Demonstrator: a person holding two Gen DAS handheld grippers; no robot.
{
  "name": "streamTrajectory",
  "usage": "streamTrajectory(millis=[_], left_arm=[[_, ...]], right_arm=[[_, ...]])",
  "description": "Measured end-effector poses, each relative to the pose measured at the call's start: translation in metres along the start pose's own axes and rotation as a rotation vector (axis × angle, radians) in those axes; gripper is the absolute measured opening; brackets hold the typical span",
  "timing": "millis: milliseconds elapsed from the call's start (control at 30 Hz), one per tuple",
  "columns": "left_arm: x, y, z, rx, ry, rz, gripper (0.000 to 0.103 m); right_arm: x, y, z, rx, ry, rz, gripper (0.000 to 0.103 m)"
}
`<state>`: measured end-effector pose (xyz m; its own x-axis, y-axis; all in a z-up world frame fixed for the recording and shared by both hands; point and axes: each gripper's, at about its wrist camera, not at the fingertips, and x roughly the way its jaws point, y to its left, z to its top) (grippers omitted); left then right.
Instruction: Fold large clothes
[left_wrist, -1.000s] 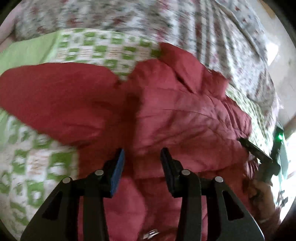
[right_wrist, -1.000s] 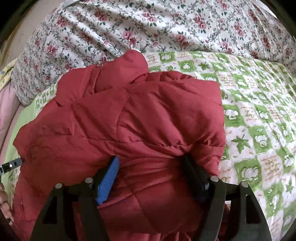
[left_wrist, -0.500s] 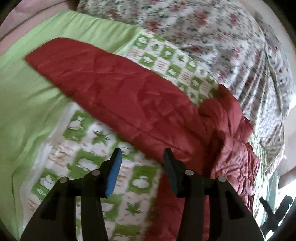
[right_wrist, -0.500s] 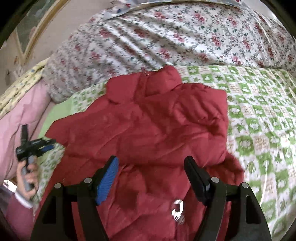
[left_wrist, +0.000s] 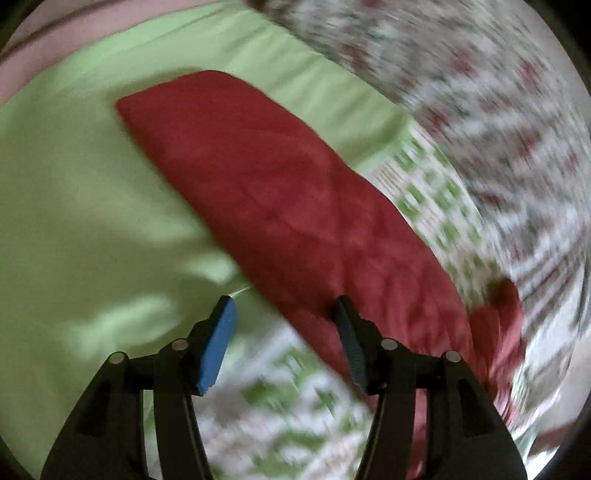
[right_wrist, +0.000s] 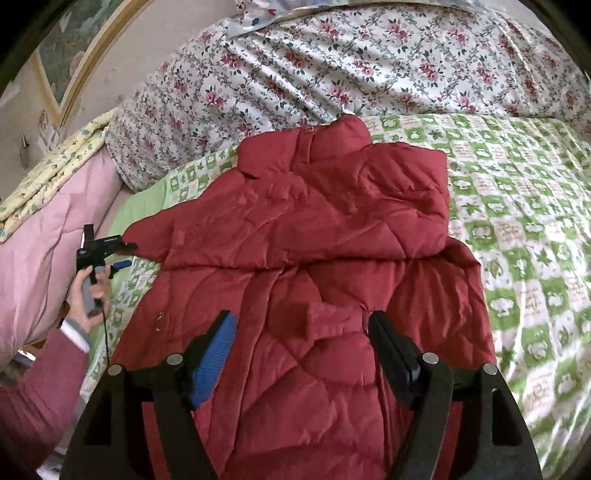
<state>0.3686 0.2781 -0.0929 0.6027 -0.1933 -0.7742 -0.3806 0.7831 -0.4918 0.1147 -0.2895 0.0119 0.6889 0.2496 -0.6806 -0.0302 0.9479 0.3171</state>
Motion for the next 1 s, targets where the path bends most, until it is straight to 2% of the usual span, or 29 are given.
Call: streamTrajectory(millis=[267,333,367,467,600,700,1000], left_arm=[[0.024,0.028,0.044,-0.152,-0.056,-0.076,0.054],[0.023,0.029,0.05,-0.165,-0.078,-0.084,0.035],[0.023,0.027,0.052,-0.153,-0.078,-0.097,0.016],[0.016,0.02,0.053,-0.114,-0.101,-0.112,0.009],[-0.008,0.008,0.043,-0.053,-0.132,-0.146,0.008],[-0.029,-0.005,0.032,-0.015,-0.149,-0.202,0.007],[-0.084,-0.083,-0.024,0.197,-0.164,-0.347,0.007]], right_arm=[[-0.004,-0.001,-0.003,0.019,-0.004,-0.007,0.076],[-0.003,0.0,-0.004,0.015,-0.001,-0.005,0.076],[-0.002,0.001,-0.004,0.013,0.002,-0.005,0.076],[-0.001,0.002,-0.005,0.006,0.001,-0.002,0.076],[-0.003,0.001,-0.004,0.011,-0.009,0.007,0.076],[-0.005,0.002,-0.003,0.013,-0.014,0.018,0.076],[-0.009,0.0,-0.006,0.038,-0.016,0.041,0.076]])
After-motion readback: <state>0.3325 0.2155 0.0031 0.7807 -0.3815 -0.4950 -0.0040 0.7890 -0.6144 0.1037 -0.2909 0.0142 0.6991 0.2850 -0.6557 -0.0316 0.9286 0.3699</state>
